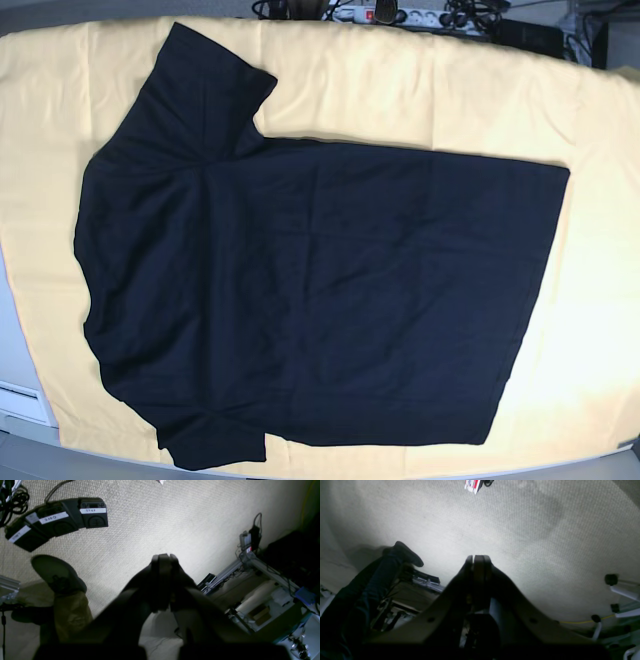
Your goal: Fold the T-shirt properly
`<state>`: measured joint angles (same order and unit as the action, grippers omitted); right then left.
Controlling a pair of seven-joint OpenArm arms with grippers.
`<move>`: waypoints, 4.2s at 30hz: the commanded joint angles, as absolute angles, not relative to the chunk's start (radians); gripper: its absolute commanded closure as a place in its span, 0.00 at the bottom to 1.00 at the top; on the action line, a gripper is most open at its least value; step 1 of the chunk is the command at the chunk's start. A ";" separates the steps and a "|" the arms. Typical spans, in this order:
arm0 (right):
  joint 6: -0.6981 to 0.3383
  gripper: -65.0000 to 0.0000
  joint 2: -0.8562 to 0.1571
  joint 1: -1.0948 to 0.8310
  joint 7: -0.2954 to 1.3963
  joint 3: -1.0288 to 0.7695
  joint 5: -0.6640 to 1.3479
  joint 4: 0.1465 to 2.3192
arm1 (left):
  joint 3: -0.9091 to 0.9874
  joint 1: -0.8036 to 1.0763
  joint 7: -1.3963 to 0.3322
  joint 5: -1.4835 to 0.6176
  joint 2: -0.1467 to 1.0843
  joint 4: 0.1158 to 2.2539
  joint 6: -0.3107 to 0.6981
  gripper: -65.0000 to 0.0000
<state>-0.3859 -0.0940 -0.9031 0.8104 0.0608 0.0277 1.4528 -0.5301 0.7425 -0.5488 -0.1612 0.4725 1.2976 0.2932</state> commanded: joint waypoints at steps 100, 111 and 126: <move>-0.244 1.00 -0.252 -1.009 0.535 0.058 -0.287 2.356 | -0.002 0.809 -0.406 0.416 0.909 2.172 -0.007 1.00; -0.244 1.00 -0.252 -1.009 0.543 0.058 -0.287 2.356 | -0.002 0.638 -0.244 0.343 1.046 1.990 0.291 0.58; -0.244 1.00 -0.252 -1.009 0.561 0.058 -0.287 2.356 | -0.002 0.632 -0.231 0.366 1.230 1.908 0.324 0.56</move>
<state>-0.2512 -0.2489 -0.9974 0.5724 0.0608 -0.2798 2.3413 -0.0128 0.6369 -0.2325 0.3653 1.2045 1.8984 0.3344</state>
